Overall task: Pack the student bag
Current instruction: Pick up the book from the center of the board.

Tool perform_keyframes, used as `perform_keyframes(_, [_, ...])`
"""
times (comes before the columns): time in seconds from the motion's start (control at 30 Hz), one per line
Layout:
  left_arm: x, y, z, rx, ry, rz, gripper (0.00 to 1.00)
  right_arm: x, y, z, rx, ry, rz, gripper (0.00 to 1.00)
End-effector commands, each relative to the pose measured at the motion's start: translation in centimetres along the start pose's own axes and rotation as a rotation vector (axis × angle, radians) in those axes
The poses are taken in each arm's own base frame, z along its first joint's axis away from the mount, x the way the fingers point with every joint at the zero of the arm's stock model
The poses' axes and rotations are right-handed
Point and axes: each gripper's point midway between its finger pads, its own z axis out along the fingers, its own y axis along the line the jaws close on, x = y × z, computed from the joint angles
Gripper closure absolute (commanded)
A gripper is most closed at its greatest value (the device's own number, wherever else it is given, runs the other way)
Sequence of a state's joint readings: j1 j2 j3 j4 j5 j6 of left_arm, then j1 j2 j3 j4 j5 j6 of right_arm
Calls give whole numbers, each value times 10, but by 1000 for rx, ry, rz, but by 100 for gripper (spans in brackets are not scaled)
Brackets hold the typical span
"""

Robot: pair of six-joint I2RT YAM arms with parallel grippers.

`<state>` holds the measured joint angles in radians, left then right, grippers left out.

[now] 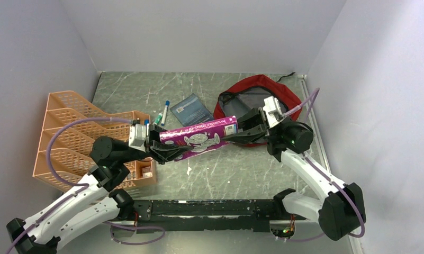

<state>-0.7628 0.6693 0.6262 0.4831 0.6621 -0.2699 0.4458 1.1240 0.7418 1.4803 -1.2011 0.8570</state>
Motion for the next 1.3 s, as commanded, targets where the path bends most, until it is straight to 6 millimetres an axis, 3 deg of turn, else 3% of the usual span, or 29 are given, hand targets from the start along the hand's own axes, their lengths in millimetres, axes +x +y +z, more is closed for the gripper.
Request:
perform_keyframes(0.0, [1, 2, 7, -11, 33, -99, 95, -9, -24, -1, 115, -7, -135, 70])
perform_keyframes(0.07, [5, 14, 9, -76, 55, -135, 95, 1, -50, -9, 258, 46, -124, 47])
perform_keyframes(0.1, [6, 17, 9, -94, 64, -138, 95, 6, -61, -15, 334, 81, -129, 40])
perform_keyframes(0.23, [12, 47, 4, -277, 105, -178, 95, 27, -84, -41, 517, 222, -153, 32])
perform_keyframes(0.43, [15, 98, -14, -593, 150, -180, 95, 35, -100, -72, 727, 296, -183, 30])
perform_keyframes(0.53, [23, 109, -16, -639, 179, -183, 95, 40, -114, -96, 891, 309, -161, 30])
perform_keyframes(0.7, [48, 122, -19, -690, 262, -251, 95, 57, -152, -160, 1314, 394, -21, 31])
perform_keyframes(0.8, [65, 130, -25, -714, 307, -288, 95, 80, -163, -198, 1507, 540, 48, 32])
perform_keyframes(1.0, [83, 141, -40, -762, 324, -353, 95, 136, -175, -246, 1698, 865, 193, 34])
perform_keyframes(1.17, [95, 149, -50, -799, 381, -372, 95, 170, -188, -271, 1730, 1118, 221, 32])
perform_keyframes(1.27, [100, 150, -55, -816, 392, -392, 95, 198, -192, -284, 1659, 1292, 211, 27])
